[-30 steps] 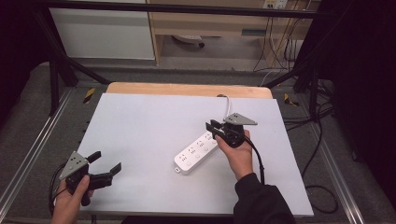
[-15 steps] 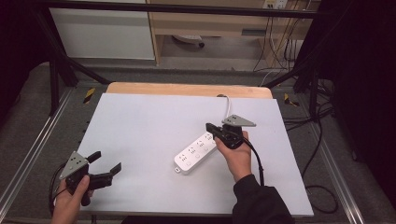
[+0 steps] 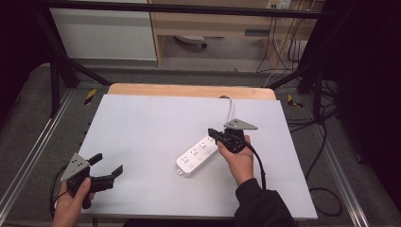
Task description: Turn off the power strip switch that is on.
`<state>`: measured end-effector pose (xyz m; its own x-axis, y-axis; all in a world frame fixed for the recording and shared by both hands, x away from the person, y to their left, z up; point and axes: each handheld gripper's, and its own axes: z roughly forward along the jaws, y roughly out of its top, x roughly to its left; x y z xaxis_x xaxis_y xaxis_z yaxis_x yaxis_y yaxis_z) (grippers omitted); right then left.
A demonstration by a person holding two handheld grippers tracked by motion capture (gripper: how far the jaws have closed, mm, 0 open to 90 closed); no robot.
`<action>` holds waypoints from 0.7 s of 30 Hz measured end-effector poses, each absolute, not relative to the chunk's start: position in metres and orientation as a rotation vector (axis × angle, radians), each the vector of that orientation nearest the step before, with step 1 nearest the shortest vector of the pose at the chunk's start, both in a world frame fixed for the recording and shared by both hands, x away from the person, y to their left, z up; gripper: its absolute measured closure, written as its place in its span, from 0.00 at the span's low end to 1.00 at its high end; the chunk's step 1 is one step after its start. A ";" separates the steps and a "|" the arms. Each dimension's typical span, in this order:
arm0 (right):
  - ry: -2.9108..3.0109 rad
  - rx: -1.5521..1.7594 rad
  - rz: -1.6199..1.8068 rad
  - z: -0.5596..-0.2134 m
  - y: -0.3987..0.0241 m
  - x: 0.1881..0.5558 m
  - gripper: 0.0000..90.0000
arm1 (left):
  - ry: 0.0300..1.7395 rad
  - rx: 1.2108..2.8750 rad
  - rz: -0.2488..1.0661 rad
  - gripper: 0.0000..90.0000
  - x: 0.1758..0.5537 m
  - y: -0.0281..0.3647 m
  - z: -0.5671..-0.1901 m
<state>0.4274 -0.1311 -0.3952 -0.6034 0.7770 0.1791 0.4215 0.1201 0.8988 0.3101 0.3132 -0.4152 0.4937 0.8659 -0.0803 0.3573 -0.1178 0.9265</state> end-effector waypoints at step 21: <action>2.111 1.236 1.440 -0.418 -0.131 0.425 1.00 | 1.052 1.709 0.607 0.07 0.310 0.313 -0.416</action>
<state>0.4252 -0.1315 -0.4182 -0.5840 0.7841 0.2102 0.4817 0.1262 0.8672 0.3103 0.3127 -0.4159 0.4956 0.8649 -0.0794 0.3637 -0.1237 0.9232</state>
